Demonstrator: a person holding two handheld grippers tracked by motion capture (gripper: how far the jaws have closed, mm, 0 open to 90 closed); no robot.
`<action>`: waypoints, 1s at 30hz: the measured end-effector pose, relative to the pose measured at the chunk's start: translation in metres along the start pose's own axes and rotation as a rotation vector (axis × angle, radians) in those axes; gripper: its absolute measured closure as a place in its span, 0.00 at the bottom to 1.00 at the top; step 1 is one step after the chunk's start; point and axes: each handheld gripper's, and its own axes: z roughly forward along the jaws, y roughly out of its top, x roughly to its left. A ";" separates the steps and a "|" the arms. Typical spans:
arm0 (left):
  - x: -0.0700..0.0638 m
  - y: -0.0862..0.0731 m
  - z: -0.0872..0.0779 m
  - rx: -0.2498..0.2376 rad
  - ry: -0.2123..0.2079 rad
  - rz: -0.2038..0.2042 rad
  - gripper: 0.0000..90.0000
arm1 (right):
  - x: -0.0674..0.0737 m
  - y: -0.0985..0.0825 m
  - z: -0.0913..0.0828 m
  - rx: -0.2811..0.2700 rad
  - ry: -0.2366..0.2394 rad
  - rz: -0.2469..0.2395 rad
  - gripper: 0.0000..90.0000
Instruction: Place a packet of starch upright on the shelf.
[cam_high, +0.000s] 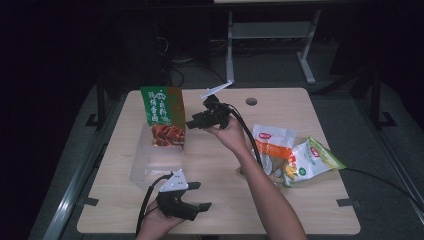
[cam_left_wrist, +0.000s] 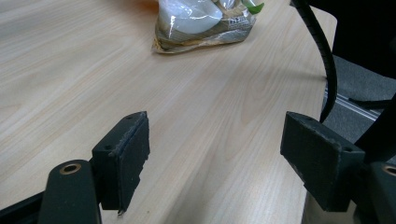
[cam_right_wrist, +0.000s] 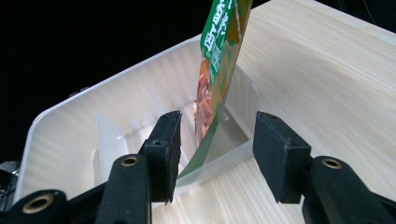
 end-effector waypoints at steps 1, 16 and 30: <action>0.000 0.000 0.000 0.002 0.002 0.000 0.26 | 0.001 -0.002 -0.006 -0.002 -0.002 -0.007 0.56; 0.000 -0.002 0.003 0.015 -0.005 -0.004 0.26 | -0.001 -0.033 -0.056 0.019 -0.050 0.023 0.54; -0.003 -0.002 0.002 0.010 0.001 0.013 0.26 | 0.001 -0.064 -0.113 0.046 -0.104 0.057 0.53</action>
